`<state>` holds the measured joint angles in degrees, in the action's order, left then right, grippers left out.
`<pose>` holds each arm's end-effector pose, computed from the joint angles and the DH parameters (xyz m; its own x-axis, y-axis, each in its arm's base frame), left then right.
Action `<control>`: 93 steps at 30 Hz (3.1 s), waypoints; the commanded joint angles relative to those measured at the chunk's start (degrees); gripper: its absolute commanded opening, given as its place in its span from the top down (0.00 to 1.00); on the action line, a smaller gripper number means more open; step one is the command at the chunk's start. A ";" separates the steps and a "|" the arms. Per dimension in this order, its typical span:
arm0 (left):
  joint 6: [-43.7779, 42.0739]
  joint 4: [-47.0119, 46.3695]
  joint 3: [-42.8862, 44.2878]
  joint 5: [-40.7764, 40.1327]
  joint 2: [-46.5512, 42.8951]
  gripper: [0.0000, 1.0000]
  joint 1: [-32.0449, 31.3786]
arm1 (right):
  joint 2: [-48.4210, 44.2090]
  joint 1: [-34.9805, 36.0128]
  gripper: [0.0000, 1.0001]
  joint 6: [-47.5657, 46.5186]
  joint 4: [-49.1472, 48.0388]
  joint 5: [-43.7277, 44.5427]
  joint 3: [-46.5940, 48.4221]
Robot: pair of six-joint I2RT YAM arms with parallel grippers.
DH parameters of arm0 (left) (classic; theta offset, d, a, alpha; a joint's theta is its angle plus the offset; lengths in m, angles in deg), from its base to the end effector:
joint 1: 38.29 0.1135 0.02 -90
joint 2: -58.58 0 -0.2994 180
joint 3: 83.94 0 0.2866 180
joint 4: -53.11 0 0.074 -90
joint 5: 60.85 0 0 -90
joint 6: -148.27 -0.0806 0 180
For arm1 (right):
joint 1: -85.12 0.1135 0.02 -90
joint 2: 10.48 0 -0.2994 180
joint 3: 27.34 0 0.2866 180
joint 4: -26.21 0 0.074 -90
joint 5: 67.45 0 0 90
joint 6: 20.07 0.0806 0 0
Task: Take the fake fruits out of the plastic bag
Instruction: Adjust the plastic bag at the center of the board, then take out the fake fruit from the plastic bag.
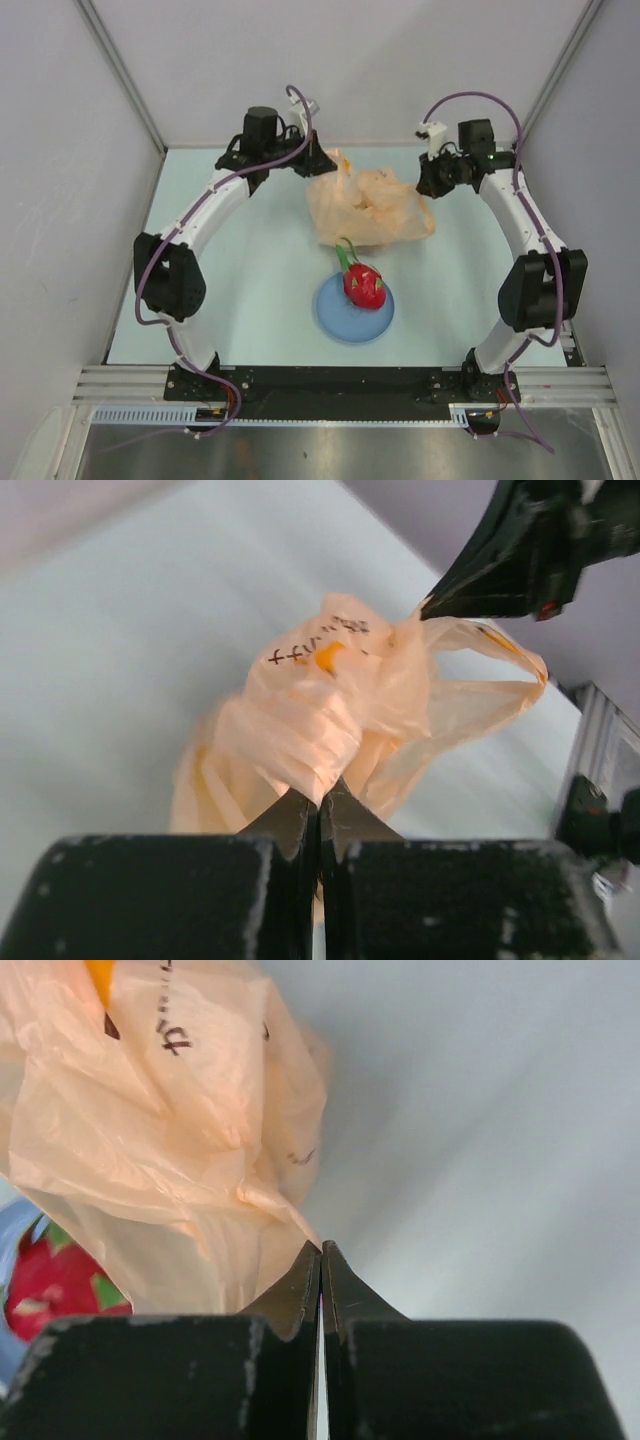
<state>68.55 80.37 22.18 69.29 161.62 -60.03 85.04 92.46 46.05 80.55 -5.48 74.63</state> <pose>0.4428 -0.2325 0.3650 -0.5224 0.0614 -0.8505 0.7482 0.5114 -0.4226 0.4225 0.0926 0.3360 -0.5006 -0.4248 -0.7543 -0.6868 0.7253 0.0473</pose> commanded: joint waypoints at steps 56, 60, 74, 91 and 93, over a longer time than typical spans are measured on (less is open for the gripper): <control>-4.39 -2.44 -22.58 -7.61 -14.45 1.00 -9.29 | -0.16 11.30 0.71 19.38 -26.08 10.02 -19.75; -7.46 -0.86 -22.15 -9.99 -14.19 1.00 -9.29 | 1.06 11.30 0.20 22.64 -33.37 6.59 -19.66; -11.41 2.05 -20.65 -10.35 -13.14 1.00 -9.29 | 22.40 11.83 0.01 25.20 -34.44 14.41 -1.76; -10.64 -0.50 -14.15 -9.11 -5.76 1.00 -4.20 | 6.90 7.00 0.58 19.84 -25.48 0.27 -1.28; -10.72 -1.55 -13.36 -8.59 -5.40 1.00 -4.10 | 2.76 7.17 0.58 17.48 -22.76 -3.84 -3.74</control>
<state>57.82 82.27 4.87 59.43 155.26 -65.25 99.95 99.87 67.32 54.08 -0.13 73.45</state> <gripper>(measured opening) 0.006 0.658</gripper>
